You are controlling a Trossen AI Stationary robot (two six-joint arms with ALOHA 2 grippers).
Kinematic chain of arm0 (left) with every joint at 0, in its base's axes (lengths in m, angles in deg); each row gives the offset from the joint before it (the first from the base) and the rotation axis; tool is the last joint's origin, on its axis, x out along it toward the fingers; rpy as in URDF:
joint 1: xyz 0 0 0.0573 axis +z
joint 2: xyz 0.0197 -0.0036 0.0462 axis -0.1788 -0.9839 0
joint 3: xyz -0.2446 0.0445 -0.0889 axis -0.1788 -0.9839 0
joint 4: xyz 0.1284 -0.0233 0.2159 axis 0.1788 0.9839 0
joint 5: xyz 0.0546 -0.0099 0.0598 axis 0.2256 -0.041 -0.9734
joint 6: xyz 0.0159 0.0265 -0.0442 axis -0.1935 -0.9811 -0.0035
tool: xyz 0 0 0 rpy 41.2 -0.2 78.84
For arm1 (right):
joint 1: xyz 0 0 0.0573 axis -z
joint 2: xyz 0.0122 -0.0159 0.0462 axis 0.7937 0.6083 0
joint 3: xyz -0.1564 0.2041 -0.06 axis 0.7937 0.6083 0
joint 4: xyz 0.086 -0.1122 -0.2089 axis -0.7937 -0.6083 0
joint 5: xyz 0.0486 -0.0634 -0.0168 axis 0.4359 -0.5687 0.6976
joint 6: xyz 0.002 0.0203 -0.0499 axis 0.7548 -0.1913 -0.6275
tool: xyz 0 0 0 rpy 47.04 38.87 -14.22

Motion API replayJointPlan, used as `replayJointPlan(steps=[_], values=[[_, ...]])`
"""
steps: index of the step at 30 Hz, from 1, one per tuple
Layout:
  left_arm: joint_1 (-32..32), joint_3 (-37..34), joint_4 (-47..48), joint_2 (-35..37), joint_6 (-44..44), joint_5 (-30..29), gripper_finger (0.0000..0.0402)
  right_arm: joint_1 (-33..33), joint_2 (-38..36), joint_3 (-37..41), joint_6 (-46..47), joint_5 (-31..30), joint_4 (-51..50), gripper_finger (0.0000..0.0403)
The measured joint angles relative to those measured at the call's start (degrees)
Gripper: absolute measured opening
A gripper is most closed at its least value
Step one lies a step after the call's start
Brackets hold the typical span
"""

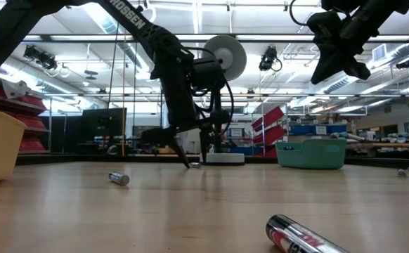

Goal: Sort batteries
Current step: Put the silver battery into the green bin

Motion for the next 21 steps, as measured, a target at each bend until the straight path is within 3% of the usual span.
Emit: replayJointPlan(steps=[5, 12, 21], values=[[0.1, -0.1, -2.2, 0.0, 0.2, -2.4, 0.0188, 0.0, 0.0, 0.0, -0.9, -0.1, 0.0, 0.0002], [1.1, -0.1, -2.1, -0.2, -1.7, -10.7, 0.0188, 0.2, 0.0, 0.0, -1.8, -0.2, 0.0, 0.0002], [0.4, -0.1, 1.5, -0.2, -3.6, -9.3, 0.0188, 0.2, 0.0, 0.0, -1.4, 0.3, 0.0, 0.0002]])
